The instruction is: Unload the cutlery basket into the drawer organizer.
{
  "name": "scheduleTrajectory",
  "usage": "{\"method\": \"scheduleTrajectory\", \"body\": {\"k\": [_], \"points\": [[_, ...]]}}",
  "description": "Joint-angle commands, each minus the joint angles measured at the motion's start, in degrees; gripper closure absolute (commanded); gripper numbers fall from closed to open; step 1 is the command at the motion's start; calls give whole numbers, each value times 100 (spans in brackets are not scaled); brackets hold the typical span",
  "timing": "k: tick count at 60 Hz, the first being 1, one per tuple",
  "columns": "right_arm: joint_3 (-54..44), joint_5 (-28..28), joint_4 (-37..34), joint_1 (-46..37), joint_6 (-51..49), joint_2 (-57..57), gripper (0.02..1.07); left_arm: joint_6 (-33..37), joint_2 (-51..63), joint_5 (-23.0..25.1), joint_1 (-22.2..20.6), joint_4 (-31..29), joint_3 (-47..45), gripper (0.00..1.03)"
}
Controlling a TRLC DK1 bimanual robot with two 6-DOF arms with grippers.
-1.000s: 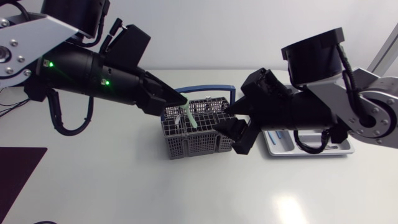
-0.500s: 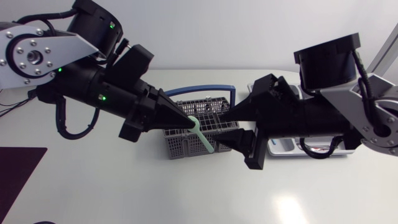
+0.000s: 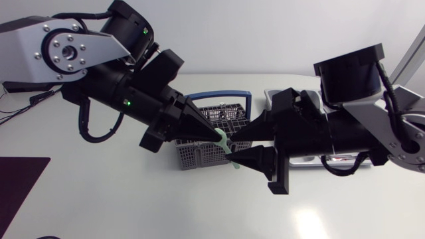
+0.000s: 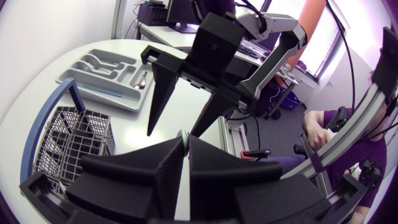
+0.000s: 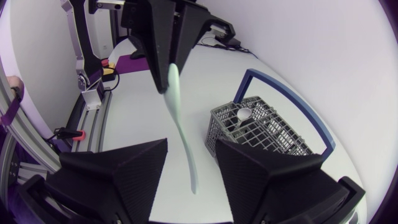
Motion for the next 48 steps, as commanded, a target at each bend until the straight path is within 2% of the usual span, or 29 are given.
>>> {"method": "scheduleTrajectory", "body": {"k": [1, 7, 18, 22, 41, 44, 48], "points": [[-83, -64, -87, 92, -121, -71, 67, 135, 127, 122, -15, -88, 180, 83], [-74, -73, -95, 154, -148, -88, 78, 135, 153, 122, -15, -97, 189, 83], [-74, -73, -104, 277, -139, -44, 89, 144, 171, 122, -15, -97, 180, 83], [-65, -64, -113, 277, -139, -18, 98, 153, 171, 122, -15, -97, 180, 83], [-109, 15, -69, 294, -68, 44, 101, 144, 171, 139, 29, -97, 153, 82], [-118, 42, -87, 303, -68, 26, 101, 135, 171, 139, 46, -88, 171, 73], [-127, 68, -122, 312, -77, -9, 101, 100, 171, 139, 64, -88, 197, 55]]}}
